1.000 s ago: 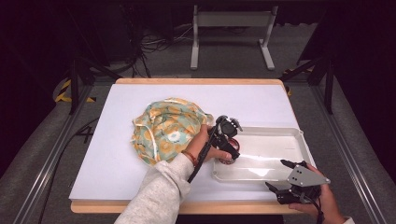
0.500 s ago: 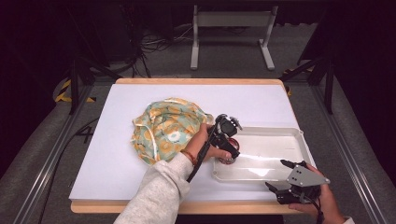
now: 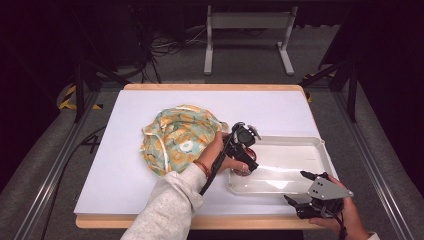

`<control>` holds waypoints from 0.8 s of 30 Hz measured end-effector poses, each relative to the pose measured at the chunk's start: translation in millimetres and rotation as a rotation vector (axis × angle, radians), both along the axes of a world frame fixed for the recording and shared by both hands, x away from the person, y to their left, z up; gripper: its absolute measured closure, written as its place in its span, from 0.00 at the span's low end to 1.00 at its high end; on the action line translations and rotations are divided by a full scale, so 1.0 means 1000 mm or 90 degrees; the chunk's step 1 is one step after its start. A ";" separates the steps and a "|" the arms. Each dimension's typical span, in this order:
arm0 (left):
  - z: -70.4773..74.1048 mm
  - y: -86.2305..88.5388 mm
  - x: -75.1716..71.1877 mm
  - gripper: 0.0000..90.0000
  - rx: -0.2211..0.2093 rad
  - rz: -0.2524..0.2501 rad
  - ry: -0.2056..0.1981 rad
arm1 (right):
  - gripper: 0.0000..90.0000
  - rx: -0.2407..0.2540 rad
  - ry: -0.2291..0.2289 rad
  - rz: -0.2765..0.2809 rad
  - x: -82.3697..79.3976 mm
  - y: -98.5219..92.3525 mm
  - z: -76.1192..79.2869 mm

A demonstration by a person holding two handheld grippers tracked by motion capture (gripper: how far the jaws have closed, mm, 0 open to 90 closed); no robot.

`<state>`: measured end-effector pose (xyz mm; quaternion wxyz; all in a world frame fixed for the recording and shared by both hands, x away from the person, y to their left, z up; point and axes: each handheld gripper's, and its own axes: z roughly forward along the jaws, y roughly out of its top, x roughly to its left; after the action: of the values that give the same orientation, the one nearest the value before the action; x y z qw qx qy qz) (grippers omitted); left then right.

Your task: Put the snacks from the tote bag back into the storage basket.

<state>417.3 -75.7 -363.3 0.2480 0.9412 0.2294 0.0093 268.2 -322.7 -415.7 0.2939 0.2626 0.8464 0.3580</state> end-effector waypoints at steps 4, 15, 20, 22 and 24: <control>0.005 0.003 -0.001 0.19 0.001 0.000 -0.005 | 0.13 0.001 0.001 0.000 0.000 0.000 0.000; 0.013 0.013 -0.003 0.11 -0.016 -0.011 -0.024 | 0.13 0.002 0.000 -0.003 0.000 -0.001 0.000; 0.013 0.017 -0.004 0.07 -0.013 -0.005 -0.041 | 0.13 0.001 0.000 -0.002 0.000 0.000 0.000; 0.014 0.020 -0.005 0.06 -0.010 -0.007 -0.045 | 0.13 0.001 -0.001 0.000 0.000 0.000 0.000; 0.014 0.022 -0.006 0.05 -0.012 -0.008 -0.050 | 0.13 0.003 0.001 -0.002 0.000 -0.001 0.000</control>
<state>410.8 -53.9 -349.8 0.2655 0.9391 0.2139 0.0426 268.3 -323.3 -415.4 0.2933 0.2648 0.8452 0.3597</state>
